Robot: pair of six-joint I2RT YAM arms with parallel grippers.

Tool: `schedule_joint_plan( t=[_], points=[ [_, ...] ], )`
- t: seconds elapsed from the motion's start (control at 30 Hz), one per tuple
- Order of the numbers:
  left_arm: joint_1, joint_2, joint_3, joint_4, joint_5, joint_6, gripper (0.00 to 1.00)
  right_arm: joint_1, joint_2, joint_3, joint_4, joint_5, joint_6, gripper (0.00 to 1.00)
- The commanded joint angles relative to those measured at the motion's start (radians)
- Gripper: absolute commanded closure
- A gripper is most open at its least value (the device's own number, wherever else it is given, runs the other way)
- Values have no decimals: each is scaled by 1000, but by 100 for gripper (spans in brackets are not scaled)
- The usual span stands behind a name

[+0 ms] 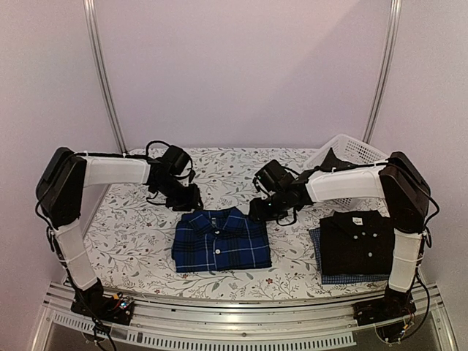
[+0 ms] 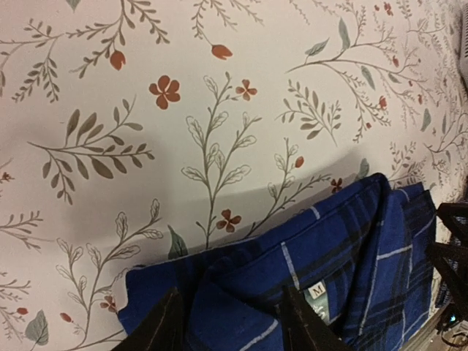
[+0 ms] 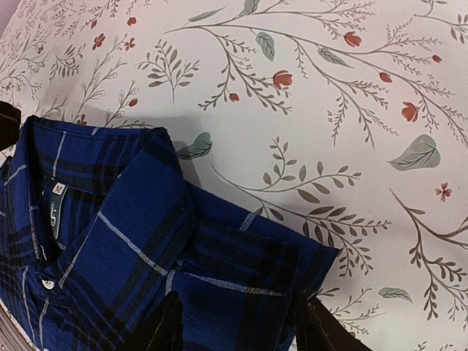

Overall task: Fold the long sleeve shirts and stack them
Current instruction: Adjust the square-folded shirt at the center of the board.

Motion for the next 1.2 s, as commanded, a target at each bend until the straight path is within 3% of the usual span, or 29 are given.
schedule_joint_plan(
  t=[0.0,0.17,0.27,0.43,0.6,1.17],
  points=[
    [-30,65,62,-62,-53,26,56,-2,9,-17,20,5,3,50],
    [-48,106,103,-63,-39,22,69,-2,15,-22,31,-9,3,56],
    [-53,118,118,-64,-35,23,82,-1,20,-25,37,-15,3,62],
    [-60,123,141,-72,-27,28,100,-2,15,-25,42,-14,5,76],
    [-71,110,155,-78,-28,31,100,0,-7,-26,40,-14,5,99],
    [-119,9,192,-55,-32,30,100,28,-199,-132,7,25,51,100]
  ],
)
